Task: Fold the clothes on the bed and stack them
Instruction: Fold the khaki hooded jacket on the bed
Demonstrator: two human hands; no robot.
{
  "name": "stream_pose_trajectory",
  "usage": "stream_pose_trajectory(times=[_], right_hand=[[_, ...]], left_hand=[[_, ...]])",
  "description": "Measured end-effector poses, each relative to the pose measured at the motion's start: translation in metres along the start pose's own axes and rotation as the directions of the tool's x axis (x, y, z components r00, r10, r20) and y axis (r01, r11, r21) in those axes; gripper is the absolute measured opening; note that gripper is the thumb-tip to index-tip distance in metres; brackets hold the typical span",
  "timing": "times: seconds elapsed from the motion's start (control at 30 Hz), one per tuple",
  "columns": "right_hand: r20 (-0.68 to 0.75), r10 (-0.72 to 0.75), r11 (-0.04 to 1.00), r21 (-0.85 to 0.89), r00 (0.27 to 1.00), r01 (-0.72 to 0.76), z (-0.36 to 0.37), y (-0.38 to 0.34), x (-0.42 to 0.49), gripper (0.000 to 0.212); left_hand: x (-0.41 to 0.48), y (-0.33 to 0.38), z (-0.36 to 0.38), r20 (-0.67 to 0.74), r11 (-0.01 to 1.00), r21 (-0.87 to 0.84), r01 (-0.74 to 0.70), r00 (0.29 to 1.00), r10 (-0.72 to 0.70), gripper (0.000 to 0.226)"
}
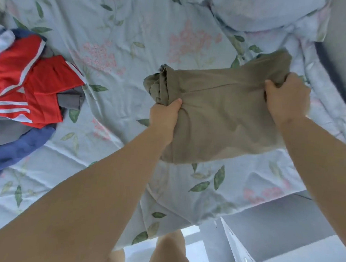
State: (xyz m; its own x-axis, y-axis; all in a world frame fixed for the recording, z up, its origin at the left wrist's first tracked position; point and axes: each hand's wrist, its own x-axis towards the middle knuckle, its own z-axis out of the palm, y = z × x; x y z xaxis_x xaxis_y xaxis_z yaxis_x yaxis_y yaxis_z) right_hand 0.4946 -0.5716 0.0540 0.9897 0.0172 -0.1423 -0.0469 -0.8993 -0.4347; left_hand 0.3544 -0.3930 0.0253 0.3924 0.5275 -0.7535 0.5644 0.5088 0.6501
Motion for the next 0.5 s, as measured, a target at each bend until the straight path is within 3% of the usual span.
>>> stream_pose_trajectory(times=[0.13,0.23,0.27,0.33,0.4,0.5], right_hand=[[-0.096,0.058,0.991,-0.118,0.994,-0.070,-0.035,-0.008,0.044,0.051],[-0.009,0.089,0.976,-0.199,0.996,-0.089,-0.031,-0.017,0.040,0.055],[0.042,0.087,0.974,-0.212,0.995,-0.076,-0.025,-0.020,0.033,0.054],[0.165,0.067,0.972,-0.233,0.984,-0.027,-0.010,-0.029,0.015,0.054],[0.280,0.031,0.976,-0.214,0.960,0.031,0.002,-0.043,-0.007,0.052],[0.364,-0.071,0.963,-0.216,0.929,0.159,0.017,-0.072,-0.042,0.046]], left_hand=[[0.001,0.039,0.047,0.056,0.999,0.021,-0.050,0.997,0.048,0.056],[0.010,0.054,0.048,0.039,0.949,0.306,-0.070,0.997,0.061,0.062],[0.010,0.055,0.043,0.040,0.864,0.485,-0.139,0.990,0.137,0.059],[0.006,0.056,0.028,0.124,0.538,0.797,-0.276,0.945,0.302,0.053],[-0.001,0.055,0.009,0.249,0.235,0.901,-0.364,0.879,0.406,0.046],[-0.006,0.057,-0.025,0.318,0.001,0.932,-0.361,0.822,0.471,0.036]])
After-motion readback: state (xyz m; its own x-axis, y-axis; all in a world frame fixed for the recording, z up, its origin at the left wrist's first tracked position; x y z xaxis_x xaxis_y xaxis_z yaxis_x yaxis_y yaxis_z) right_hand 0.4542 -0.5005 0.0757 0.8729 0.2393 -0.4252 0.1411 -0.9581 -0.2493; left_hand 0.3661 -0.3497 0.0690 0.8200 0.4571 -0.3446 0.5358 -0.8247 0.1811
